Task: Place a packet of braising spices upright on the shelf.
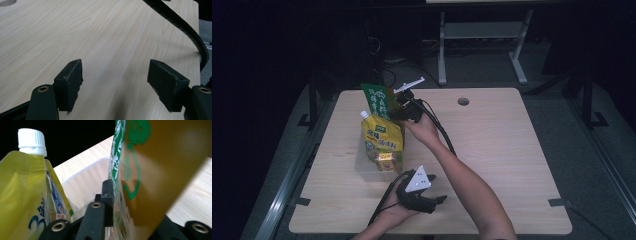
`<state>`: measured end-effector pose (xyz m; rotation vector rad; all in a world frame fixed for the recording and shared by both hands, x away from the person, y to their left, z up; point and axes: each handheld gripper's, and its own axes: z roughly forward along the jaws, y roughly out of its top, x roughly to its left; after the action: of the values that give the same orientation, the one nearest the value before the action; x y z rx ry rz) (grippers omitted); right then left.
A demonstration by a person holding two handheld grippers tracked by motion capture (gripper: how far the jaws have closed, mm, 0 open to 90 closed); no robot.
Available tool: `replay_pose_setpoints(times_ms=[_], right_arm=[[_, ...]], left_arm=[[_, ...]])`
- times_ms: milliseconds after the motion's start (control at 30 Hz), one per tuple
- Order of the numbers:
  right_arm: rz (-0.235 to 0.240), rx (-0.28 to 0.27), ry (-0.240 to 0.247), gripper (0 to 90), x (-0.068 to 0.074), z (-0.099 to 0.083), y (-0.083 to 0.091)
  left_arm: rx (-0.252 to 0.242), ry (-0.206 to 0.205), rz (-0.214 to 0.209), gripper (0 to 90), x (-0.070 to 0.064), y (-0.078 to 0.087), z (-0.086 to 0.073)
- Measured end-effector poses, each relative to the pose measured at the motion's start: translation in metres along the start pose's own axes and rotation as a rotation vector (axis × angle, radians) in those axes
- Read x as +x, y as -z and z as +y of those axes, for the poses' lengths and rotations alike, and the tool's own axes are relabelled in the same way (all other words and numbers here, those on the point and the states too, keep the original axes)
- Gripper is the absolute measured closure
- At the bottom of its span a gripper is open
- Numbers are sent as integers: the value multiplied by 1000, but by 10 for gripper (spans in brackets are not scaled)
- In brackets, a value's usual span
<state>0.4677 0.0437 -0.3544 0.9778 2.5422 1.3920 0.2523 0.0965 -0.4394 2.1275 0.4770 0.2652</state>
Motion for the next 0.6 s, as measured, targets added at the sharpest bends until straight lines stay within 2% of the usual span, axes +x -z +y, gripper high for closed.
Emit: replay_pose_setpoints(times_ms=[267,600], right_arm=[[-2,-14,-4,717,-2,-2,4],[0,-20,-14,684,-6,-4,10]], left_arm=[[-2,5,-2,277,0,0,0],[3,2,-3,277,0,-1,-1]])
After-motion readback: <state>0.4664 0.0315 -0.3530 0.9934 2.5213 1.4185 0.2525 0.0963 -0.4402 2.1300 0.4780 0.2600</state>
